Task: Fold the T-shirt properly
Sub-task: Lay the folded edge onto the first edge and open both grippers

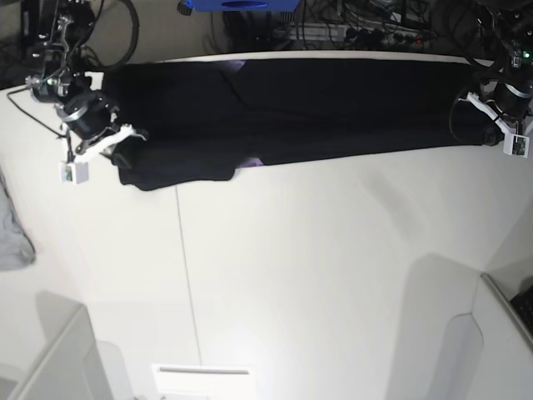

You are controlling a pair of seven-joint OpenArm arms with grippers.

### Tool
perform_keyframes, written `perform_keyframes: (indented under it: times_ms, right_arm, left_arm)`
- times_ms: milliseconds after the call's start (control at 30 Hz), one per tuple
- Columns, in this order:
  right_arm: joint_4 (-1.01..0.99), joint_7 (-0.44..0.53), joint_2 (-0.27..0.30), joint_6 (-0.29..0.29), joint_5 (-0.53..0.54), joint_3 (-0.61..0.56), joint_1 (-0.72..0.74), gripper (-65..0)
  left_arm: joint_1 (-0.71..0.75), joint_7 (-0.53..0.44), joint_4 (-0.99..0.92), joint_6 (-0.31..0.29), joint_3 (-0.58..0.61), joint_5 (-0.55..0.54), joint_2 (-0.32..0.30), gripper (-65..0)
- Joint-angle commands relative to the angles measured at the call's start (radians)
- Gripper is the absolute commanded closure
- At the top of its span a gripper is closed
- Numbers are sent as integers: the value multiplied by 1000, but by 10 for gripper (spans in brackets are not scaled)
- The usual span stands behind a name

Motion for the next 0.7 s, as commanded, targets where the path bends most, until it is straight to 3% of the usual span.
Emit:
perform_keyframes:
  times_ms: [0,467,667]
  right_arm:
    - [25,24,2,1,7,7,7,0]
    - [39,76,-49,4,9,27,-79,0]
    - [42,67,-48,2,162,91,-96,0]
  left_arm:
    - [5,-18,29,-8,-8,-12,-16,0]
    - [19,8,45,-8,-8,-12,-20,0]
    - [19,8,45,-8,-8,-12,-20,0]
